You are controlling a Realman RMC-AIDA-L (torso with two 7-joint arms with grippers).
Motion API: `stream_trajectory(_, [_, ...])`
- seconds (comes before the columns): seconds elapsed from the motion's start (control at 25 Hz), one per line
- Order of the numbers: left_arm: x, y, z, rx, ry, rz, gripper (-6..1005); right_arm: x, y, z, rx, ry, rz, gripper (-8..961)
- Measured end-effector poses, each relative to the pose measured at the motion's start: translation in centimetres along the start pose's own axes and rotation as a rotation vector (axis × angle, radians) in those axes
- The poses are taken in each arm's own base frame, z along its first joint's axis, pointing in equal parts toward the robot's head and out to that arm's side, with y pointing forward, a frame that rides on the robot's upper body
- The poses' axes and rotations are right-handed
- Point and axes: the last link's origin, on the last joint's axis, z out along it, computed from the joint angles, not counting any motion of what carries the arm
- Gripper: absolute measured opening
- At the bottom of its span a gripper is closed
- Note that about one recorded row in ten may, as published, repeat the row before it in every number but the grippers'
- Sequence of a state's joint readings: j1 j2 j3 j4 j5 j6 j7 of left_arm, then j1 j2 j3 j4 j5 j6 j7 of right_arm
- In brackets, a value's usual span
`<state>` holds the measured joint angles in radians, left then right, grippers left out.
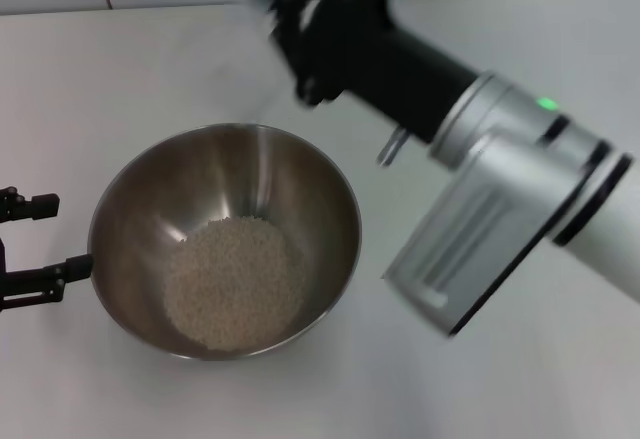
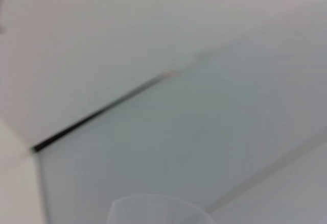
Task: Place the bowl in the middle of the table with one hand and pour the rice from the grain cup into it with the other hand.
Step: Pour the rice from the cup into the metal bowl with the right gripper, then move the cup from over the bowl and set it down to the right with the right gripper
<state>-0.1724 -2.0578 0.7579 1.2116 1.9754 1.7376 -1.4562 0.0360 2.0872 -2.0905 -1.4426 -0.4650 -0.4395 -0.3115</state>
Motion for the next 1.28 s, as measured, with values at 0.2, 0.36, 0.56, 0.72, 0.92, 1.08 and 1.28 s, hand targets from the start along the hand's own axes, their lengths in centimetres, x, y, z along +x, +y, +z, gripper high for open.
stream_trajectory(0.2, [0.0,0.1,0.0,0.000,0.004,-0.002,809,2.3,-1.5,-1.7,0.129,0.078,0.204,14])
stream_trajectory(0.36, [-0.1,0.1,0.0,-0.001,0.008,-0.006,809,4.2,-1.3,-3.3,0.188,0.147,0.327,14])
stream_trajectory(0.56, [-0.2,0.2,0.1,-0.002,0.011,-0.010,809,6.6,-0.8,-5.0,0.256,0.243,0.475,14])
stream_trajectory(0.72, [-0.2,0.2,0.1,-0.002,0.013,-0.011,810,8.3,-0.5,-5.8,0.301,0.316,0.594,15])
stream_trajectory(0.92, [-0.1,0.2,0.1,-0.002,0.022,-0.010,809,9.6,0.9,-6.3,0.305,0.371,0.700,15])
stream_trajectory(1.08, [-0.1,0.1,-0.1,0.013,0.042,-0.011,809,10.4,2.2,-6.3,0.288,0.386,0.808,15])
stream_trajectory(1.28, [-0.4,0.1,-0.6,0.025,0.070,-0.004,810,11.3,3.9,-6.2,0.255,0.416,0.889,14])
